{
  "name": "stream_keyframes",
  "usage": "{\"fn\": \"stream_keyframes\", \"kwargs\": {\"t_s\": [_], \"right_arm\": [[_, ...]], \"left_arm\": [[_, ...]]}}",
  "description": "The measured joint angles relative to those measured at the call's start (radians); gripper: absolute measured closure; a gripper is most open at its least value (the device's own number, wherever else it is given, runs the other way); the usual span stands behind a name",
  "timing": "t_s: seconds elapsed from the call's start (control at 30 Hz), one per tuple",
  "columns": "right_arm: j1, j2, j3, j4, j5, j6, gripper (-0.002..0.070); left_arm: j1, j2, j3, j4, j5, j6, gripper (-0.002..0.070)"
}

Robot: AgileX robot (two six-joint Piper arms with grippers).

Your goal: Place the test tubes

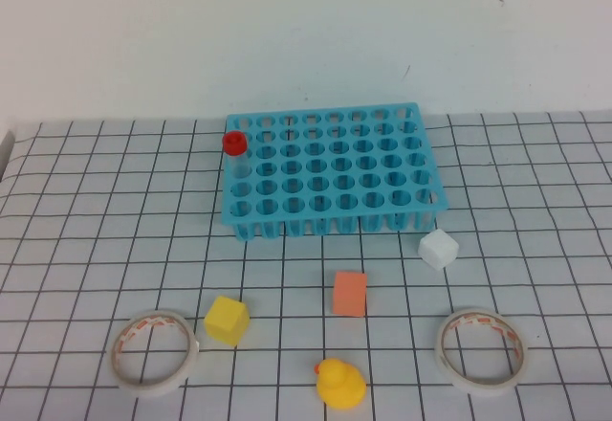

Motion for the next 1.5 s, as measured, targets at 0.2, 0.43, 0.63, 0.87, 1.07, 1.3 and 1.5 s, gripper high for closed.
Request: {"fn": "stream_keyframes", "kwargs": {"t_s": [0.2,0.43,0.63,0.87,1.07,1.3,1.5], "right_arm": [[0.0,0.0,0.0,0.0,0.0,0.0,0.0678],[0.0,0.0,0.0,0.0,0.0,0.0,0.0678],[0.0,0.0,0.0,0.0,0.0,0.0,0.0678],[0.0,0.0,0.0,0.0,0.0,0.0,0.0678],[0.0,0.0,0.0,0.0,0.0,0.0,0.0678],[0.0,0.0,0.0,0.0,0.0,0.0,0.0678],[0.0,0.0,0.0,0.0,0.0,0.0,0.0678]], "left_arm": [[0.0,0.0,0.0,-0.004,0.062,0.032,0.0676],[0.0,-0.002,-0.002,-0.009,0.079,0.05,0.0676],[0.0,-0.002,-0.002,-0.009,0.081,0.053,0.0676],[0.0,-0.004,-0.002,-0.01,0.081,0.042,0.0676],[0.0,-0.004,-0.002,-0.012,0.081,0.04,0.0676],[0.0,-0.004,-0.002,-0.012,0.081,0.04,0.0676],[0.0,-0.004,-0.002,-0.012,0.081,0.04,0.0676]]}}
